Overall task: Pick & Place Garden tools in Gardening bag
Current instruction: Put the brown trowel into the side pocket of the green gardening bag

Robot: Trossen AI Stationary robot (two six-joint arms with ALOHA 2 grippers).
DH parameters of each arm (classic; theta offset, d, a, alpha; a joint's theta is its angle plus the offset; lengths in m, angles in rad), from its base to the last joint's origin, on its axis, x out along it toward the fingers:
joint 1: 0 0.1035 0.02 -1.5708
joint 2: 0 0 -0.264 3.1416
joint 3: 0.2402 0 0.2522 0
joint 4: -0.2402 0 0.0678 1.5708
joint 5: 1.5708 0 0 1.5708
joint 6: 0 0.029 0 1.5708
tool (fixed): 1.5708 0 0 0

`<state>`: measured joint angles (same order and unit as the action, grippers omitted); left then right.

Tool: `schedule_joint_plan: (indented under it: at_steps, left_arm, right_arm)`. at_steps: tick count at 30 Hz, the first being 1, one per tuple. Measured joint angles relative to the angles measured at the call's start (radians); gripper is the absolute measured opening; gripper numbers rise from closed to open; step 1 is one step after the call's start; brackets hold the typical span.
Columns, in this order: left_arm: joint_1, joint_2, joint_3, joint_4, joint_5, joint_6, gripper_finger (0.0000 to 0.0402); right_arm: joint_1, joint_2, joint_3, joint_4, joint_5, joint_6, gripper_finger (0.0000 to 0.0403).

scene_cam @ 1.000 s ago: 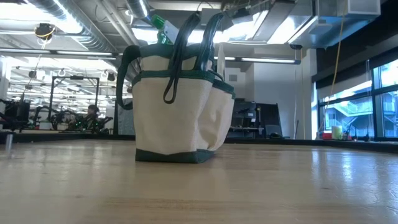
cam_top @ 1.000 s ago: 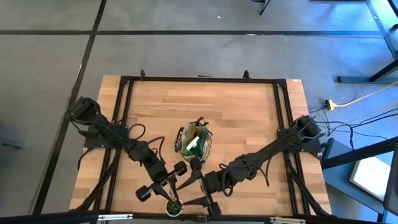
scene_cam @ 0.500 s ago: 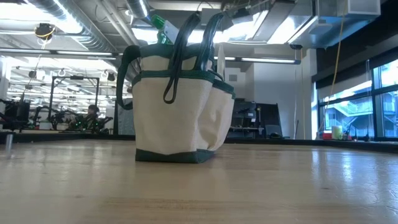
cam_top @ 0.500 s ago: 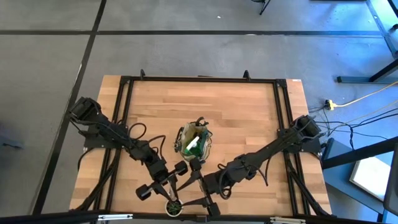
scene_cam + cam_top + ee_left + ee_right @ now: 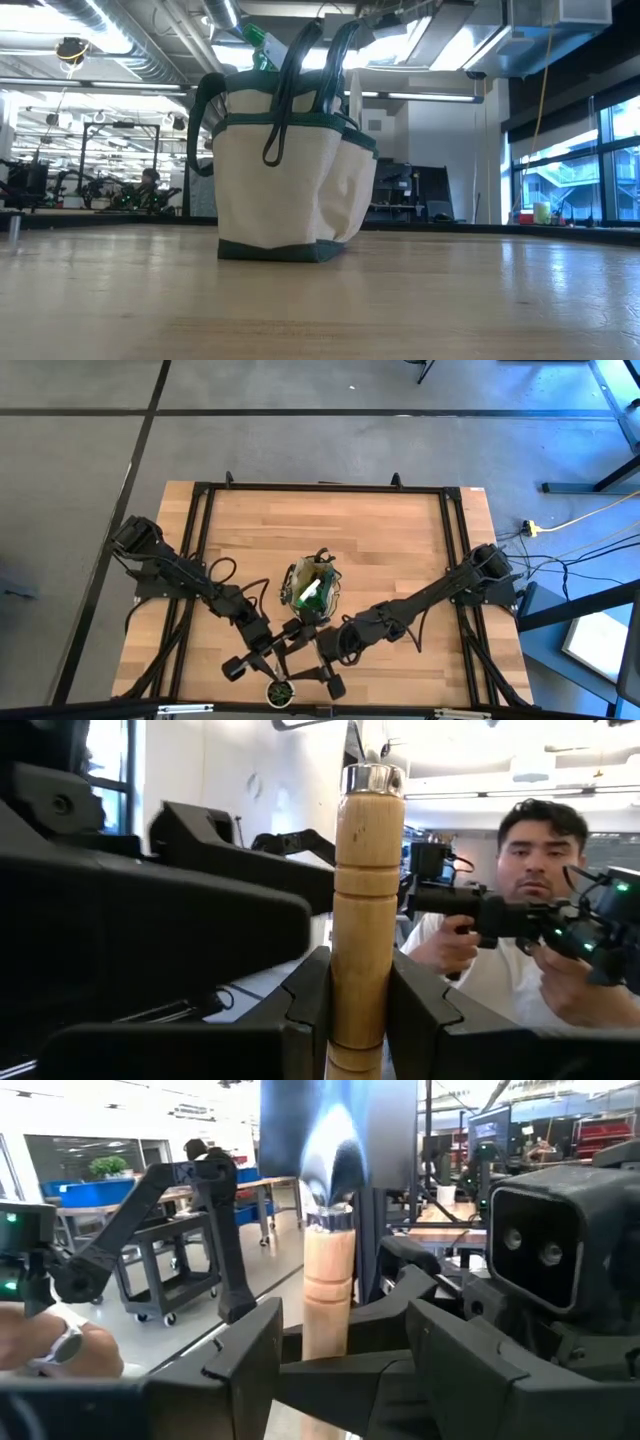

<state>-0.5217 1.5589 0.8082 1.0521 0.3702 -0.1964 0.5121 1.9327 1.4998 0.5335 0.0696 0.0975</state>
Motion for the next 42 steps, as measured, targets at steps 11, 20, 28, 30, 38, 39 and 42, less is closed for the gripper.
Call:
schedule_joint_plan:
  at_steps: [11, 20, 28, 30, 38, 39, 42]
  left_arm:
    - [0.001, 0.0, 0.0, -0.01, -0.002, -0.014, 0.0061]
    - [0.007, 0.0, 0.0, -0.054, -0.091, -0.038, 0.0061]
    - [0.007, -0.002, 0.0, -0.056, -0.127, -0.063, 0.0061]
    - [0.001, -0.002, 0.0, -0.057, -0.132, -0.063, 0.0061]
    - [-0.032, -0.031, 0.001, -0.066, -0.151, -0.036, 0.0061]
    - [-0.036, -0.034, 0.001, -0.075, -0.151, -0.03, 0.0061]
    - [-0.043, -0.038, 0.001, -0.086, -0.154, -0.026, 0.0061]
  right_arm:
    - [0.001, 0.0, 0.0, -0.001, 0.018, 0.013, 0.0215]
    - [0.008, -0.001, 0.0, -0.054, 0.11, 0.029, 0.0215]
    - [0.017, -0.004, 0.0, -0.058, 0.126, 0.014, 0.0215]
    - [0.018, -0.004, 0.0, -0.058, 0.126, 0.013, 0.0215]
    - [0.036, -0.021, 0.0, -0.046, 0.111, 0.018, 0.0215]
    - [0.04, -0.026, 0.0, -0.044, 0.11, 0.019, 0.0215]
    - [0.053, -0.028, 0.001, -0.022, 0.111, 0.018, 0.0215]
